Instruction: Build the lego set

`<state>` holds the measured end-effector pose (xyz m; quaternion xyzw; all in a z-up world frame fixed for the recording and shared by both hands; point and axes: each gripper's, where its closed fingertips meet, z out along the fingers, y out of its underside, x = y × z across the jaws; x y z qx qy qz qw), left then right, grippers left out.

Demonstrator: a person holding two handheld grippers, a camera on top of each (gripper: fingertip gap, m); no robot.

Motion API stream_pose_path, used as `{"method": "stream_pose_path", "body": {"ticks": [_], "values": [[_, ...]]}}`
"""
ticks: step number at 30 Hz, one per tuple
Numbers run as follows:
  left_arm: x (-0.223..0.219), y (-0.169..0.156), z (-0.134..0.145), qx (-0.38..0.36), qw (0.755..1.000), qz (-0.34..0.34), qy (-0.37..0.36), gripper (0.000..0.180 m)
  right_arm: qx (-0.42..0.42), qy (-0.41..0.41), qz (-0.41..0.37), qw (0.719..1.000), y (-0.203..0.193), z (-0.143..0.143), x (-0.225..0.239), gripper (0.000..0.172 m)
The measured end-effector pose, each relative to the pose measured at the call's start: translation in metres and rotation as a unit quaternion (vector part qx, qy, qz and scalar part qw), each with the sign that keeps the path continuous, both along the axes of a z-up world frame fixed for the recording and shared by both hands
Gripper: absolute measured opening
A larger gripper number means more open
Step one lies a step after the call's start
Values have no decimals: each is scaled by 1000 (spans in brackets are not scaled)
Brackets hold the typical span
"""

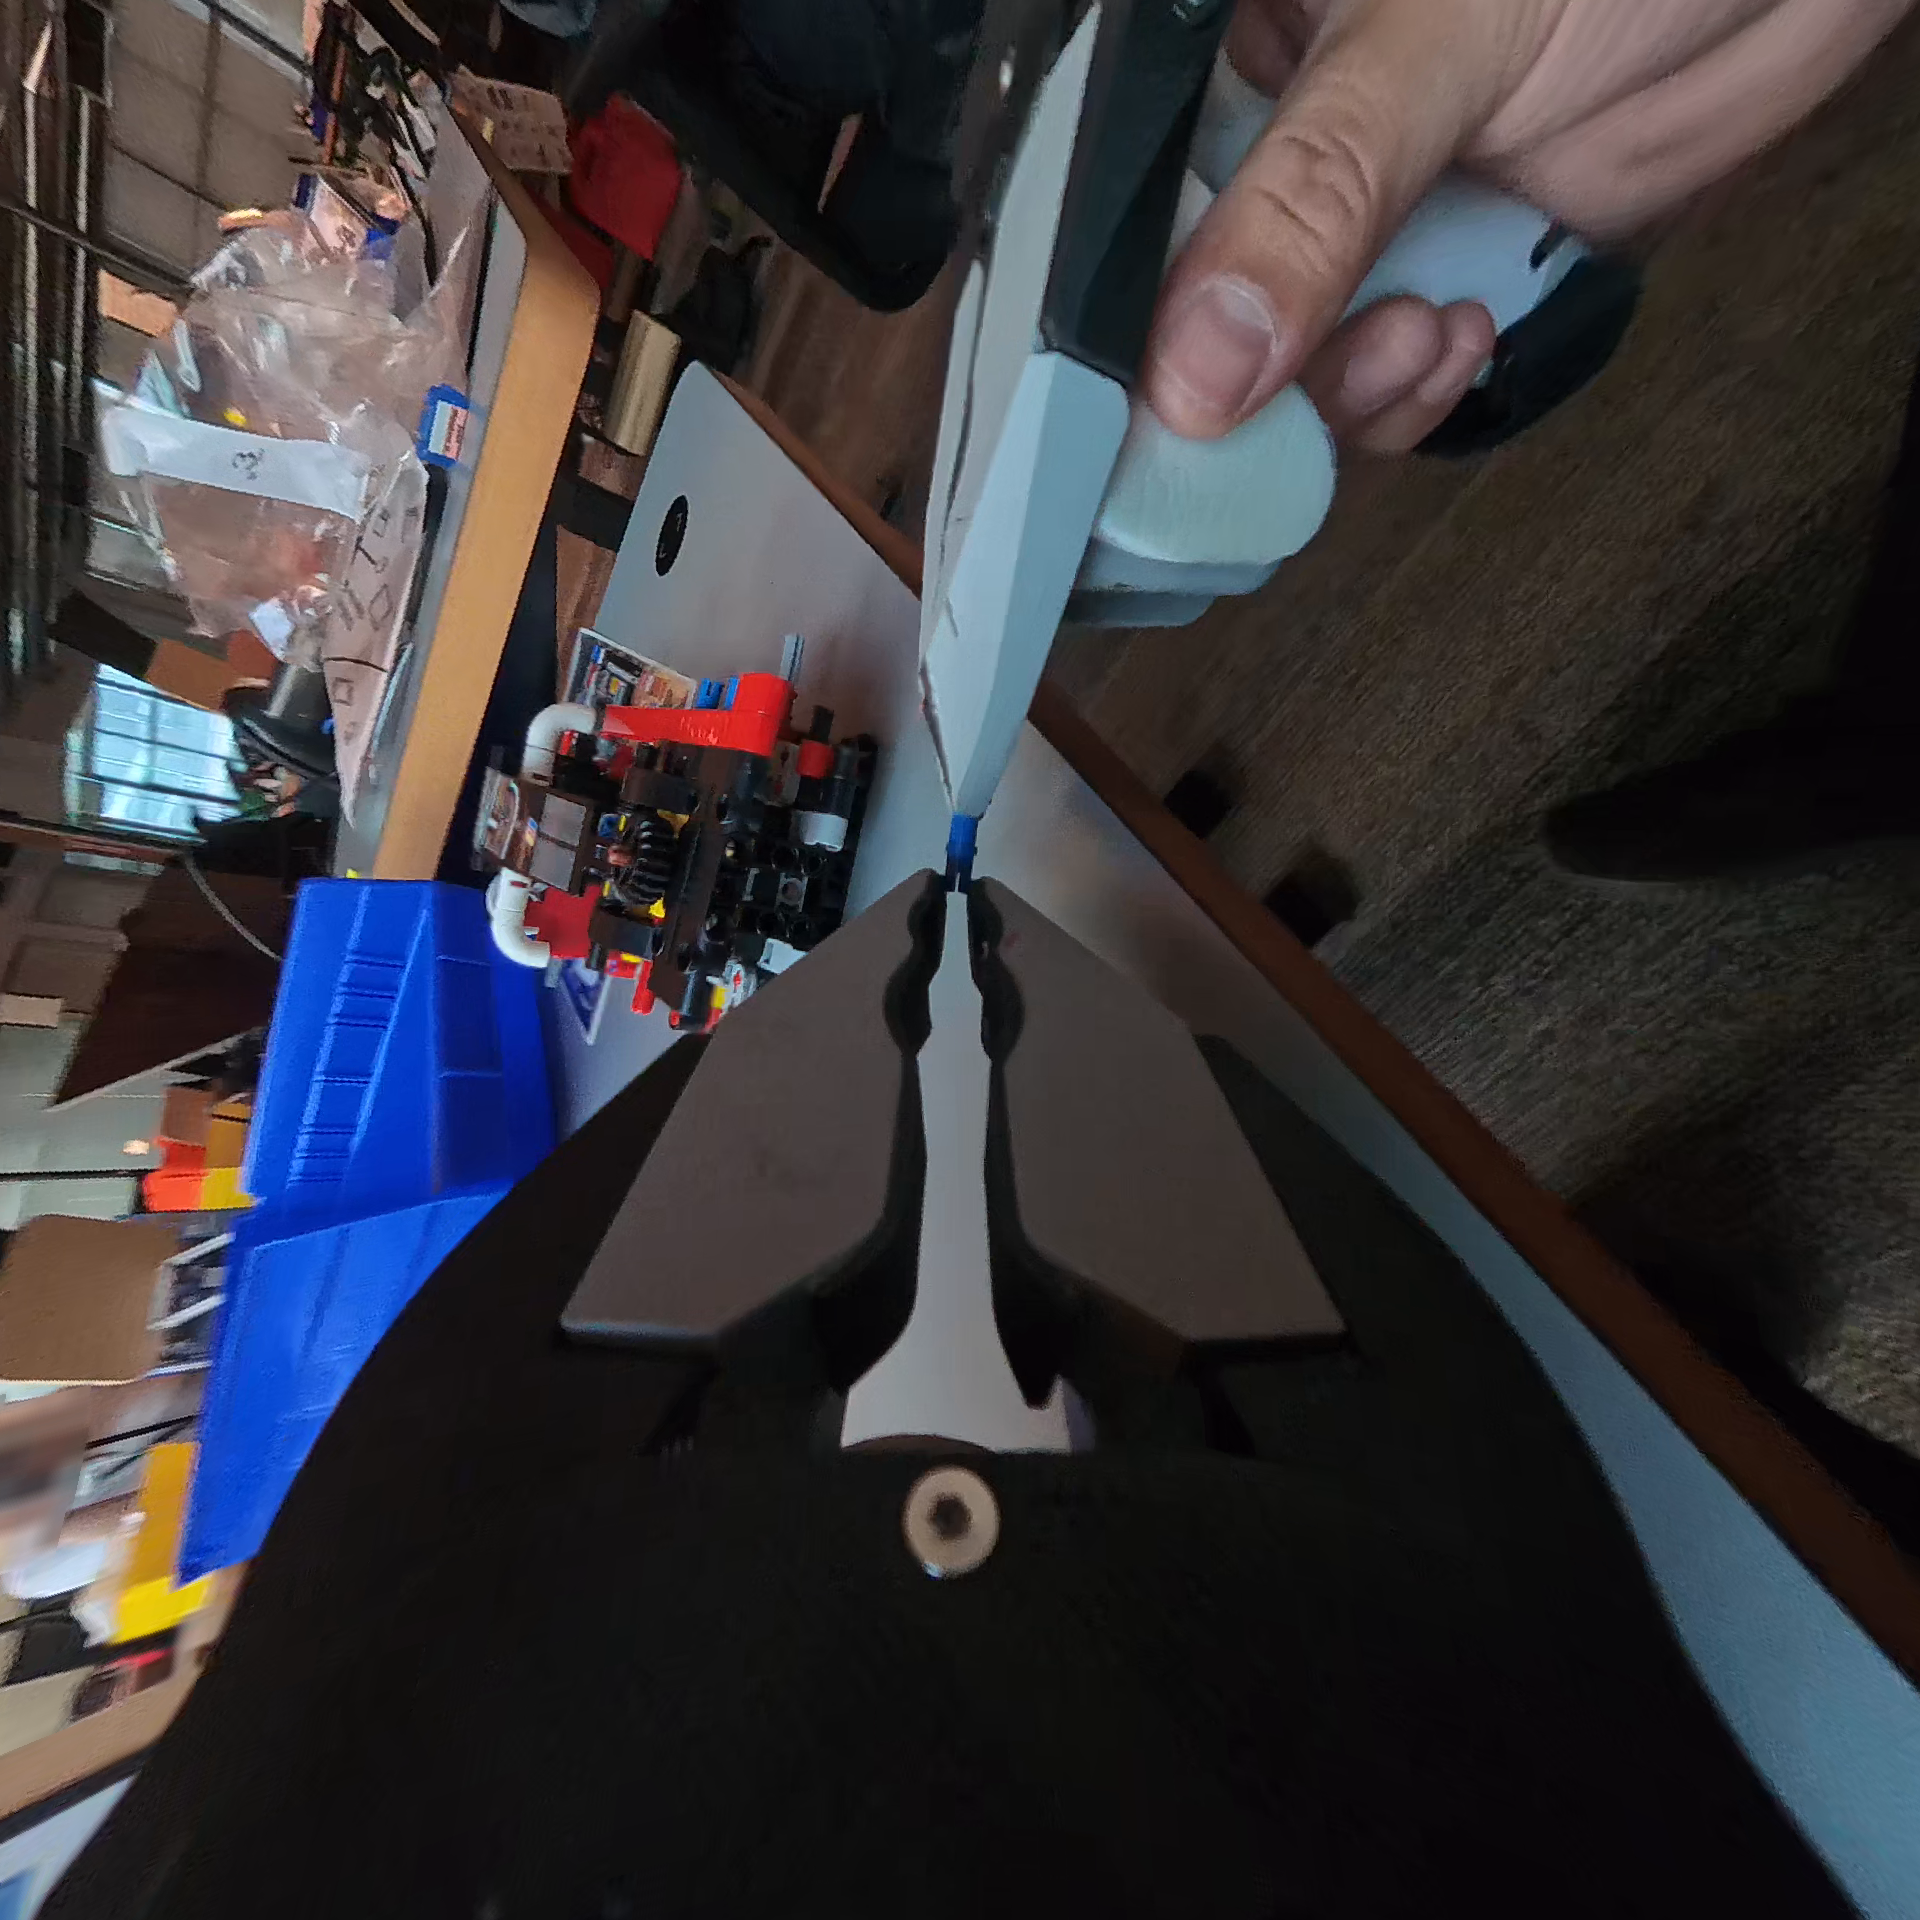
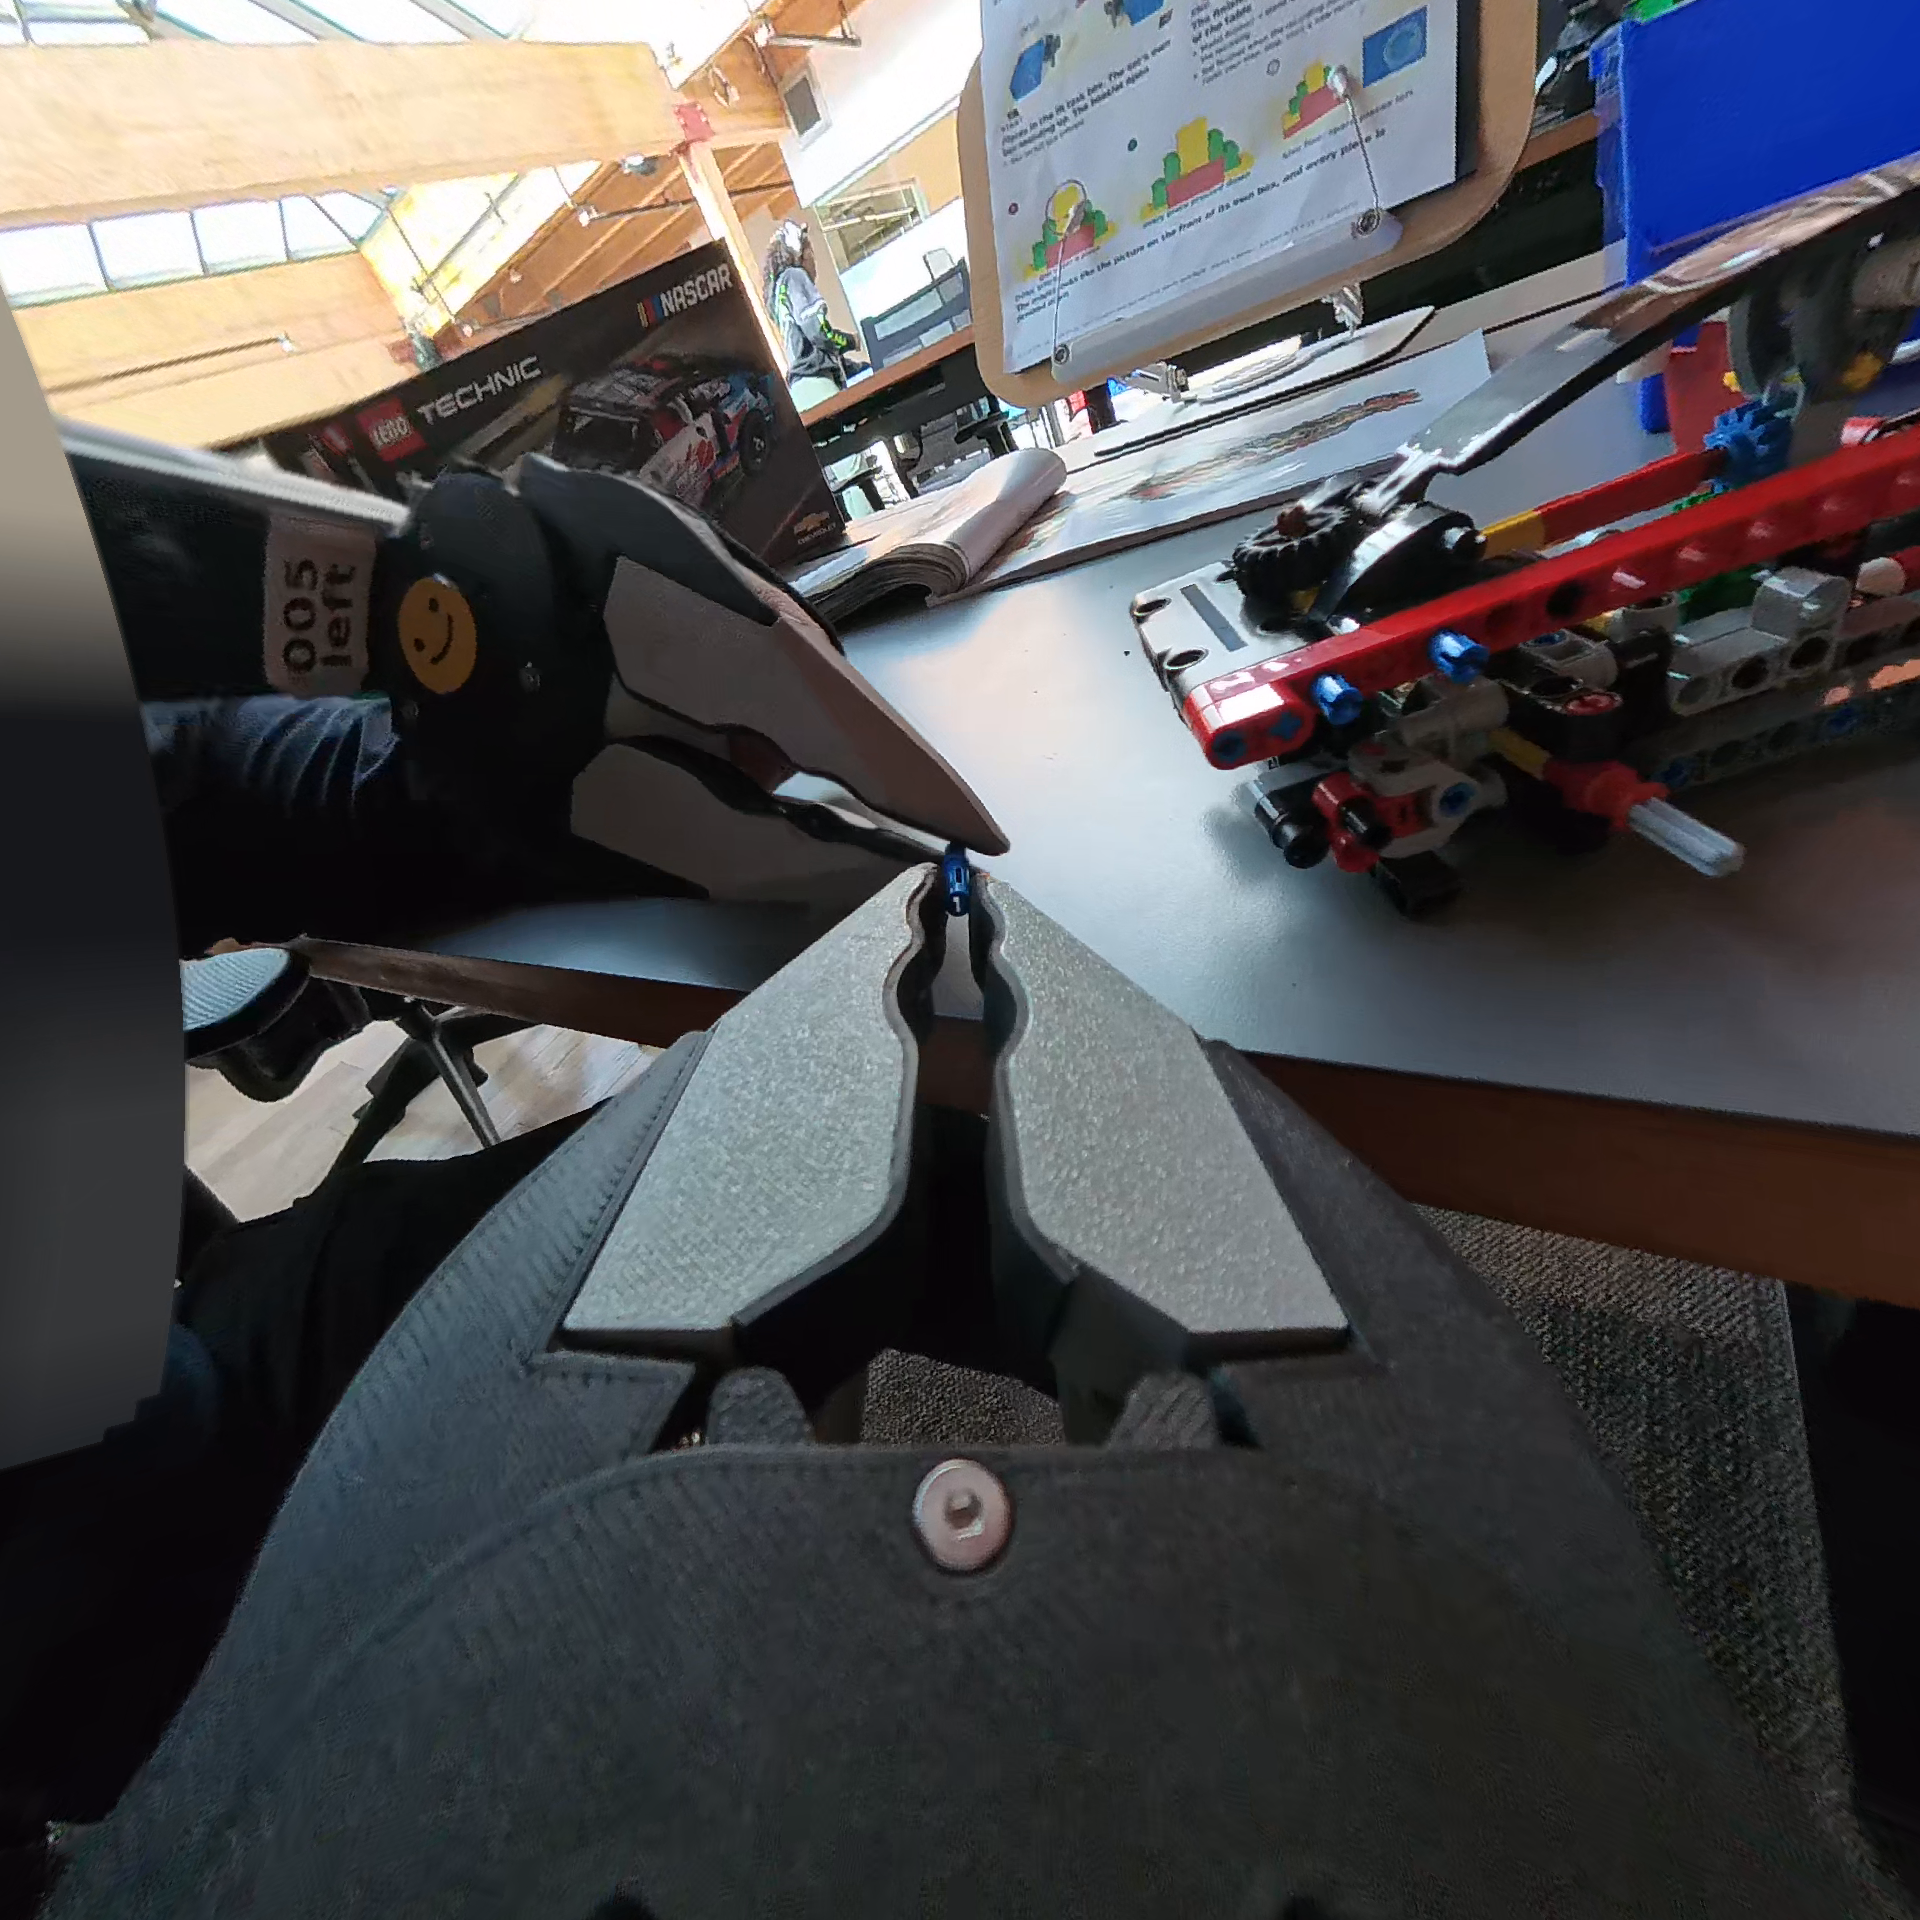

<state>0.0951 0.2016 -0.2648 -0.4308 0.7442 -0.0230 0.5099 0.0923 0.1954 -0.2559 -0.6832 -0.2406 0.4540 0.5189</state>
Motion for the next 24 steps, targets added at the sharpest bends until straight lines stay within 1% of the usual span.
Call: {"method": "stream_pose_path", "body": {"ticks": [1,2,3,6,9,13,15,17,18,21,24], "values": [[1,-1,1,-21,1000,-2,-7,2,7,-3,1,1000,-1,1,1,1],[0,-2,2,-49,999,-2,-13,8,17,-13,-4,1000,0,1,4,1],[-1,2,6,-69,997,10,-25,17,34,-25,-13,999,2,1,10,2],[-13,25,17,-121,990,51,-51,29,77,-56,-63,993,14,2,40,1],[-21,51,19,-187,977,86,-54,37,88,-86,-91,988,29,-3,64,1],[-16,73,9,-284,954,86,-37,39,118,-136,-86,980,38,-10,71,1],[-13,75,3,-343,936,73,-29,45,132,-145,-76,978,37,-10,69,1],[-7,71,2,-398,916,51,-28,53,144,-147,-64,977,36,-8,66,1],[-4,71,1,-411,910,43,-27,54,148,-149,-62,976,37,-8,65,1],[3,68,-6,-424,905,28,2,49,153,-160,-60,973,41,-11,62,1],[6,66,-11,-414,910,23,22,49,153,-164,-58,973,44,-13,59,1]]}}
